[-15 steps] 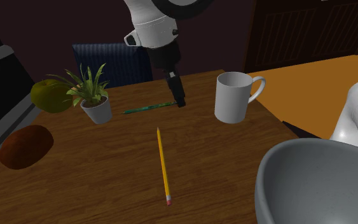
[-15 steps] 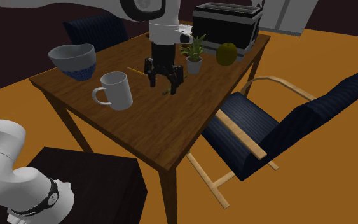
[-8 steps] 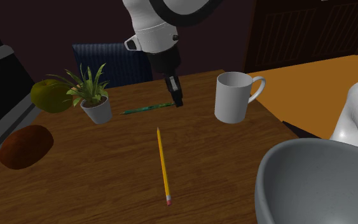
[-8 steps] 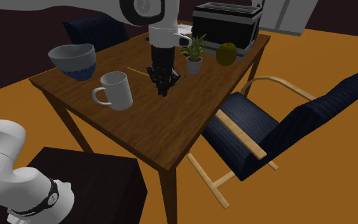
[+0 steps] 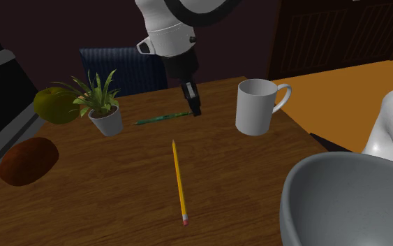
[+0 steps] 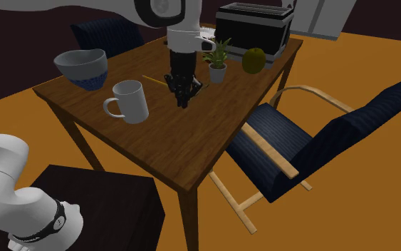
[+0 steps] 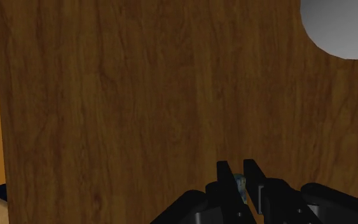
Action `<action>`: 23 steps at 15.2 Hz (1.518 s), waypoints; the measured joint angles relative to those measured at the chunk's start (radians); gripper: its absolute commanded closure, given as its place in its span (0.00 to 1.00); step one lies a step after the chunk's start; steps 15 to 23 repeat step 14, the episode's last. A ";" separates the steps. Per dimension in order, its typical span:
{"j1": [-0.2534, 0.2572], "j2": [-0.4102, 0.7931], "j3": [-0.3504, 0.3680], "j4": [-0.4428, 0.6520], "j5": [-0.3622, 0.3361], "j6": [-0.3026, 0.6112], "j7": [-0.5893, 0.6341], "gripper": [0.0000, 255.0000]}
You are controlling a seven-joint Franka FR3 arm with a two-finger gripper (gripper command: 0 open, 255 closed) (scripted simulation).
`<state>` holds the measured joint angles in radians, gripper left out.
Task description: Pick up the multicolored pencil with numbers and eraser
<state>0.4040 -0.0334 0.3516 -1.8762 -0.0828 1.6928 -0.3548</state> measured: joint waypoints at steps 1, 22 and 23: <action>-0.001 0.000 -0.001 0.010 0.000 -0.011 -0.001 1.00; 0.000 0.009 0.000 0.188 -0.002 -0.183 -0.013 1.00; 0.000 0.009 0.000 0.188 -0.002 -0.183 -0.013 1.00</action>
